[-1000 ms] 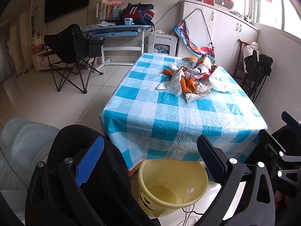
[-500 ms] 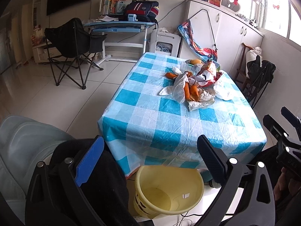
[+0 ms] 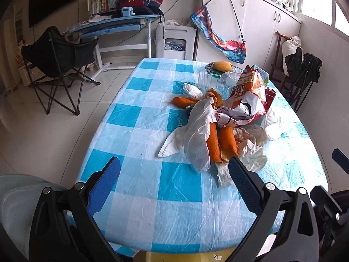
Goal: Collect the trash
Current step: 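Reach the left tool to the table and grasp a white tissue, then grasp an orange peel with the right tool while the left tool holds the tissue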
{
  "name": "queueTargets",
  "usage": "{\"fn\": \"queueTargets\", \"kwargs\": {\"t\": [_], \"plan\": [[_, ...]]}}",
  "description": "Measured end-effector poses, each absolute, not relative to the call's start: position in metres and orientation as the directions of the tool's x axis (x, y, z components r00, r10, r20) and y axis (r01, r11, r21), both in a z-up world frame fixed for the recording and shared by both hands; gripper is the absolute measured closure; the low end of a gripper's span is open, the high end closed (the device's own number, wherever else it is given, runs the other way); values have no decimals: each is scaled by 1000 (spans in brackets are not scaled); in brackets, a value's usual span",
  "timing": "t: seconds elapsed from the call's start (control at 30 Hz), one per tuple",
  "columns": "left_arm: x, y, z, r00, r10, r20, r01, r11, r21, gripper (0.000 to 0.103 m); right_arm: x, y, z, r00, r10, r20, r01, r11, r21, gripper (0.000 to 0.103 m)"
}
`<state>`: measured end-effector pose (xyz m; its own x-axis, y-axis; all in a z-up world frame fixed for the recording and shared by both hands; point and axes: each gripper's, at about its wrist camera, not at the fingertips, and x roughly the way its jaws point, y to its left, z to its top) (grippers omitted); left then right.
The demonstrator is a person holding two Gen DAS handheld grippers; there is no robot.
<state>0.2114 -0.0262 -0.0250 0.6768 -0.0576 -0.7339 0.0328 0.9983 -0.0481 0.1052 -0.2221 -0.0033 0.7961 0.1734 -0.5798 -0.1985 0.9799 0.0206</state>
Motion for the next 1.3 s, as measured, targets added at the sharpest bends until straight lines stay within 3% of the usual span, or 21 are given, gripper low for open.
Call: {"fn": "queueTargets", "kwargs": {"t": [0.2,0.23,0.27,0.3,0.37,0.47,0.7,0.93,1.17,1.3], "plan": [[265,-29,-52,635,-98,-766,-3,992,-130,9,114,-230,-10,770,181,-611,-176,982,68,6],[269,-26,-54,637,-113,-762,-14,987,-158,17,114,-232,-10,766,184,-615,-173,982,78,6],[274,-23,-56,630,-139,-764,-20,981,-194,34,116,-232,-11,764,186,-618,-171,982,84,6],[278,-20,-59,620,-169,-766,-22,972,-232,43,117,-232,-11,762,189,-620,-171,981,90,6],[285,-16,-66,594,-223,-773,-15,958,-288,77,118,-232,-11,760,195,-620,-173,980,96,6],[285,-15,-73,578,-231,-783,-5,958,-286,98,118,-230,-10,763,197,-615,-179,980,92,6],[248,7,-48,633,-241,-736,-24,944,-330,99,116,-229,-10,769,184,-612,-173,982,78,6],[201,28,-43,636,-206,-744,-56,949,-311,99,118,-228,-6,773,172,-611,-165,984,69,6],[190,40,-51,624,-170,-762,-99,951,-293,99,120,-201,1,747,287,-600,-307,949,71,6],[182,46,-38,672,-135,-728,-119,951,-286,99,131,-173,8,723,374,-581,-417,907,65,9]]}}
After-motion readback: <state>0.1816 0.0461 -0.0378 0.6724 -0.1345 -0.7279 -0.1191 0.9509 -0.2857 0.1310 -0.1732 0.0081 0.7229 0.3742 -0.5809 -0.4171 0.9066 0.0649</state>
